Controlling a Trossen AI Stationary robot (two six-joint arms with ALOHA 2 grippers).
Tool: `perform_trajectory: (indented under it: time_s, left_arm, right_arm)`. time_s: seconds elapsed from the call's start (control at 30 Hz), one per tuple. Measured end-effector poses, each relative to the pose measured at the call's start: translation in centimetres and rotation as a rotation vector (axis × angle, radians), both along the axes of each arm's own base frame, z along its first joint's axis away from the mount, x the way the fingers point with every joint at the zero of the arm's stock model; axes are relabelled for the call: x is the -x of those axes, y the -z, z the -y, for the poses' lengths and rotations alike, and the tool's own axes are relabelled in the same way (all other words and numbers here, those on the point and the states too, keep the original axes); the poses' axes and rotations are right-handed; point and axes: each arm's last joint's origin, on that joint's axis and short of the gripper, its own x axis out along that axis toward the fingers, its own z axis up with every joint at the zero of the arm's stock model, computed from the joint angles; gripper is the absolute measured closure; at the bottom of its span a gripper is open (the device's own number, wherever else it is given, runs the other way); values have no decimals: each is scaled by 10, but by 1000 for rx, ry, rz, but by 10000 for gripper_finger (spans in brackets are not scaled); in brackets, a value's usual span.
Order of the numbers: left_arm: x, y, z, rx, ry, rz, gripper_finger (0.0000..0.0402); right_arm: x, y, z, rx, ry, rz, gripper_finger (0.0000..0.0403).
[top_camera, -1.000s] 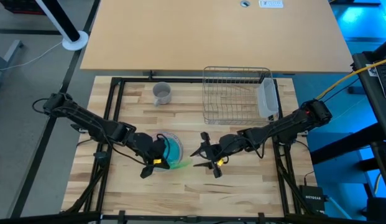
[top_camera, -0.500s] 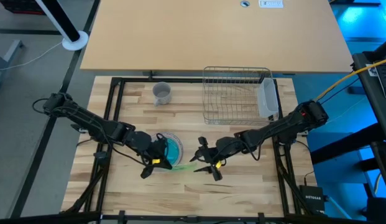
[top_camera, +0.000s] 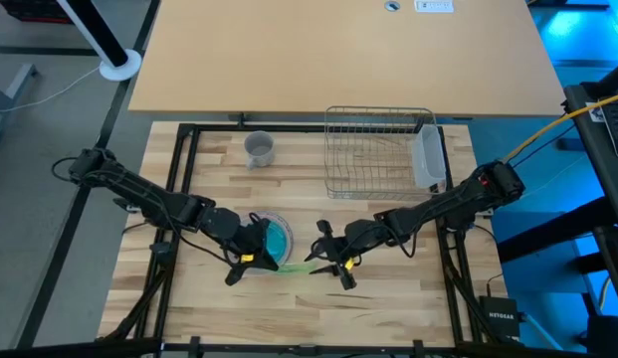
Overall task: Sort dishes
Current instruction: Put the green plate into the dish rack
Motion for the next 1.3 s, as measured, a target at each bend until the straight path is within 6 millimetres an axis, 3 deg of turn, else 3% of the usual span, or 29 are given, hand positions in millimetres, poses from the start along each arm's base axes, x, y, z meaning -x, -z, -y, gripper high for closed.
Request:
perform_trajectory:
  time_s: [0.33,0.53,0.83,0.97,1.1,1.3]
  left_arm:
    - [-1,-2,0,-16,8,29,401]
    - [-1,-2,0,48,-21,-4,389]
    - [-4,4,2,131,-60,-73,303]
    - [-6,8,3,99,-48,-74,285]
    - [-6,8,3,69,-34,-60,305]
    - [-6,9,3,32,-22,-53,388]
  right_arm:
    - [0,0,-1,-1,-13,-1,392]
    - [0,0,-1,-5,-18,-2,381]
    - [-2,-6,-1,-22,-17,62,393]
    - [-2,-6,-1,-22,-18,66,395]
    - [-2,-7,-1,-22,-18,69,398]
    - [-2,-7,-1,-21,-11,70,376]
